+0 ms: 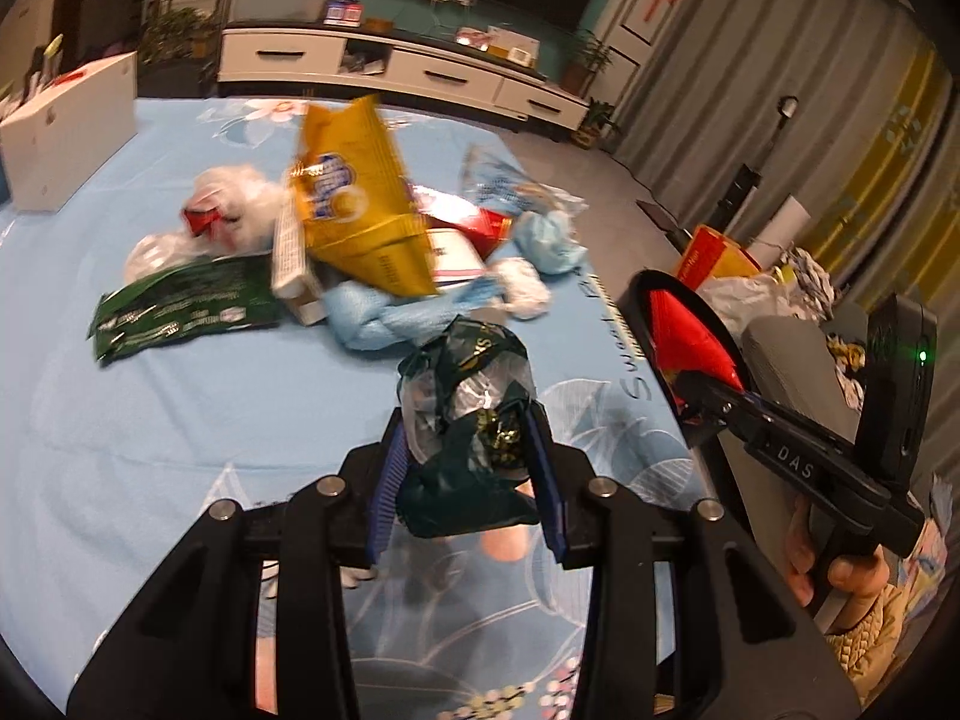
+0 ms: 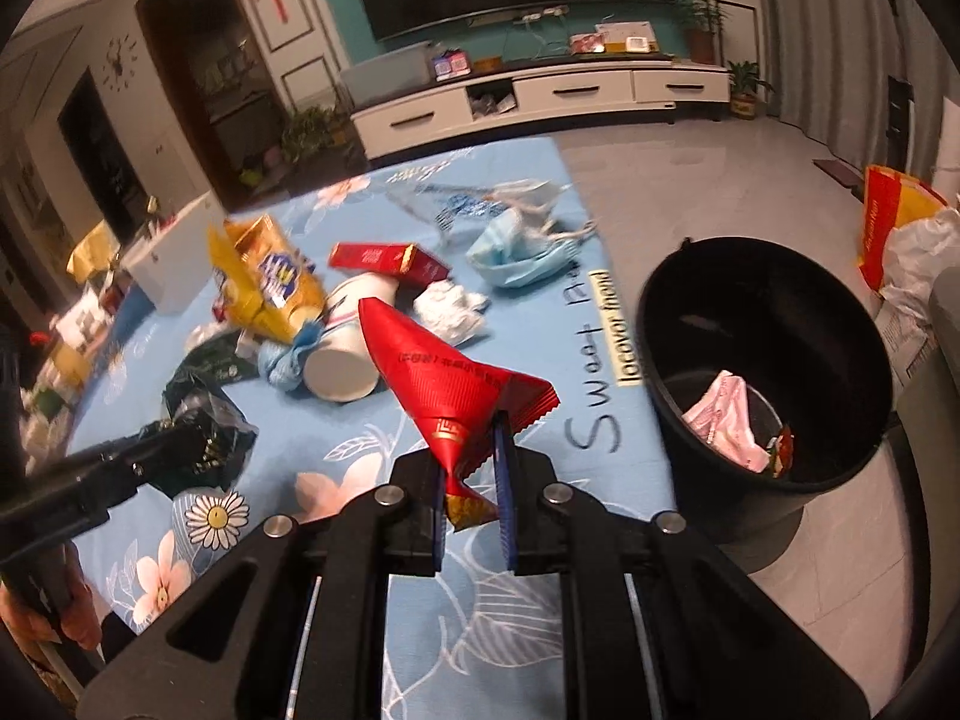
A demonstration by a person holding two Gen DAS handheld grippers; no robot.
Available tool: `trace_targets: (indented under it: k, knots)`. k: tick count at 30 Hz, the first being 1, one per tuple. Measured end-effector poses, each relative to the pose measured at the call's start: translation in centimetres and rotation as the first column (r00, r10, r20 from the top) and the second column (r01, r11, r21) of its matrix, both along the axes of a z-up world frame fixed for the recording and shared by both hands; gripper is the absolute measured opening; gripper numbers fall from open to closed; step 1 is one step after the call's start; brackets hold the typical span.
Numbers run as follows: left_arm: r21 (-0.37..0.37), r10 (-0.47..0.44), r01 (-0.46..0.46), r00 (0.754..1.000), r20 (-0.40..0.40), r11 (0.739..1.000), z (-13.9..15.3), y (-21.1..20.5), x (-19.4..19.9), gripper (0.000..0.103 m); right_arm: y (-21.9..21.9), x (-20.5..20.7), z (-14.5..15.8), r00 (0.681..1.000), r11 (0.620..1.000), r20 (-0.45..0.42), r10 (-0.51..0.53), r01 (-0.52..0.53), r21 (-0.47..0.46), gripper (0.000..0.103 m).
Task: Collect trash
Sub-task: 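Move both wrappers over the black bin and release them inside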
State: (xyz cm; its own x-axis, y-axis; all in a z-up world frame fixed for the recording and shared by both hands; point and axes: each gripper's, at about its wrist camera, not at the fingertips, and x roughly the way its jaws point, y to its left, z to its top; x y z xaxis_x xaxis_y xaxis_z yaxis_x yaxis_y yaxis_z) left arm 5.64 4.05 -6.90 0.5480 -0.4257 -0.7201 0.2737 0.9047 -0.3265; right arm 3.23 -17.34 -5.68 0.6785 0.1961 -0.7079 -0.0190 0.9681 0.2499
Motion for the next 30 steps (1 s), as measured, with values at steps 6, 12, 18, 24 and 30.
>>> trace_targets:
  k: [6,12,18,24,30]
  knots:
    - [0.032,-0.079,0.078,0.997,0.022,0.996,1.3,-4.0,0.5,0.040,-3.4,-0.6,0.1,0.996,0.996,0.023,-0.080,0.079,0.040,0.015]
    - [0.044,-0.157,0.155,0.986,0.056,0.987,2.7,-8.0,1.6,0.040,-7.4,-1.3,0.0,0.983,0.981,0.039,-0.180,0.176,0.084,0.015]
    - [0.067,-0.246,0.241,0.966,0.083,0.968,3.5,-12.9,3.0,0.040,-11.1,-1.9,-0.7,0.963,0.958,0.036,-0.268,0.262,0.119,0.015]
    - [0.058,-0.349,0.345,0.935,0.063,0.937,3.1,-18.7,5.0,0.041,-13.9,-2.1,-2.2,0.941,0.930,-0.001,-0.338,0.334,0.153,0.016]
    - [0.102,-0.409,0.403,0.912,0.042,0.910,1.4,-23.8,6.4,0.041,-16.4,-2.1,-3.2,0.919,0.903,-0.019,-0.393,0.390,0.178,0.020]
